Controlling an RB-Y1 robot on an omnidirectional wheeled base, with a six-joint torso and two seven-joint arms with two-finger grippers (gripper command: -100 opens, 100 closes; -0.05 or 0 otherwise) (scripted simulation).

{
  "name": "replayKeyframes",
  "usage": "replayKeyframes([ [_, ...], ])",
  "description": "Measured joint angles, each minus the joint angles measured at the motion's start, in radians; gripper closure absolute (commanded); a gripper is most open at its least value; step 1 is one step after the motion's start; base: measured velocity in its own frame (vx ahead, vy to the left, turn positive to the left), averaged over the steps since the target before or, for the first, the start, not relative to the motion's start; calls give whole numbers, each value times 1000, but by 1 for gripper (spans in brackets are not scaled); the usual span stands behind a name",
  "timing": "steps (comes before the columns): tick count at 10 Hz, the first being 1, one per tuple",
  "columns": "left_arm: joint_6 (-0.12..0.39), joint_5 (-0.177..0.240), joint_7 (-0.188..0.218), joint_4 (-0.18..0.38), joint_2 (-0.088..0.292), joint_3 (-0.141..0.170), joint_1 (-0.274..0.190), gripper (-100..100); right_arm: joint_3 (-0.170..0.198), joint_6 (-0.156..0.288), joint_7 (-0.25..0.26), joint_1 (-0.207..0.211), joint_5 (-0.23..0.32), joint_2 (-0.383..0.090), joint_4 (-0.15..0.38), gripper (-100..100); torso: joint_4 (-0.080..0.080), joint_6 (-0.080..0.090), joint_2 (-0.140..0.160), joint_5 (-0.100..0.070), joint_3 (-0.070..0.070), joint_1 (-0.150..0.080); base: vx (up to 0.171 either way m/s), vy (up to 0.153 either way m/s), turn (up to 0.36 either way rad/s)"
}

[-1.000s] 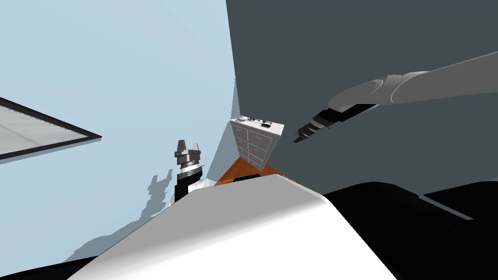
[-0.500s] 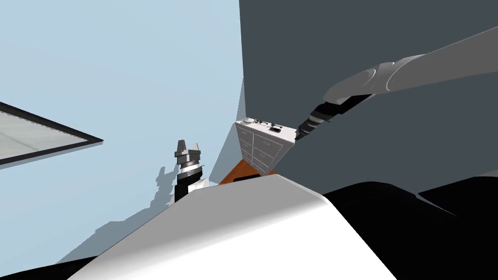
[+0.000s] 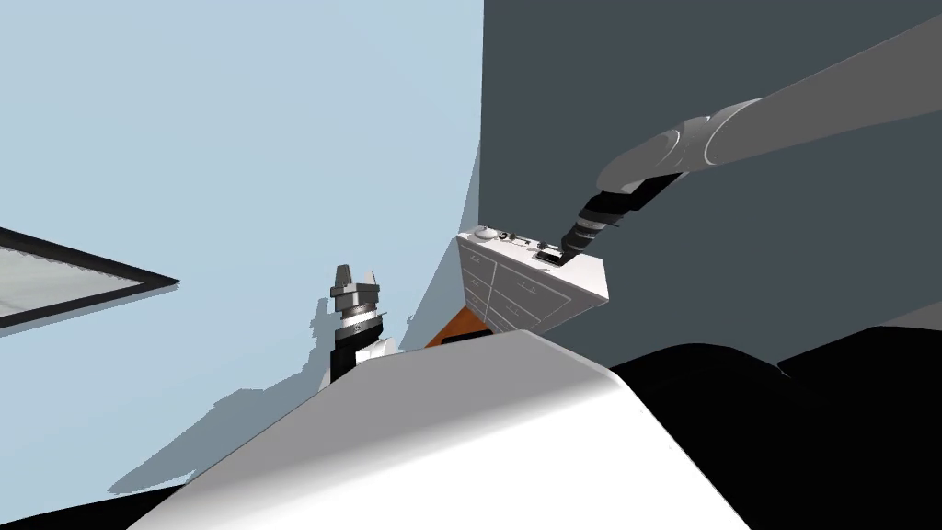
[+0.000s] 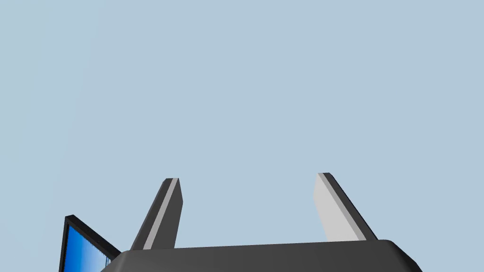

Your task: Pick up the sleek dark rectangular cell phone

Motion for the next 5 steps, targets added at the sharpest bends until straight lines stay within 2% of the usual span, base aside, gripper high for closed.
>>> replayKeyframes([
  [1,0,0,0,0,0,0,0,0,-1,-1,-2,1,0,-1,-1,0,2,1,7,-1,4,-4,16,9,-1],
  [2,0,0,0,0,0,0,0,0,-1,-1,-1,1,0,-1,-1,-100,3,1,12,-2,7,-6,14,20,14],
  [4,0,0,0,0,0,0,0,0,6,33,12,21,13,26,-11,-100,3,1,14,-3,8,-8,5,33,5],
  [5,0,0,0,0,0,0,0,0,0,54,21,46,17,38,-11,-100,3,1,14,-3,8,-9,0,10,-7],
])
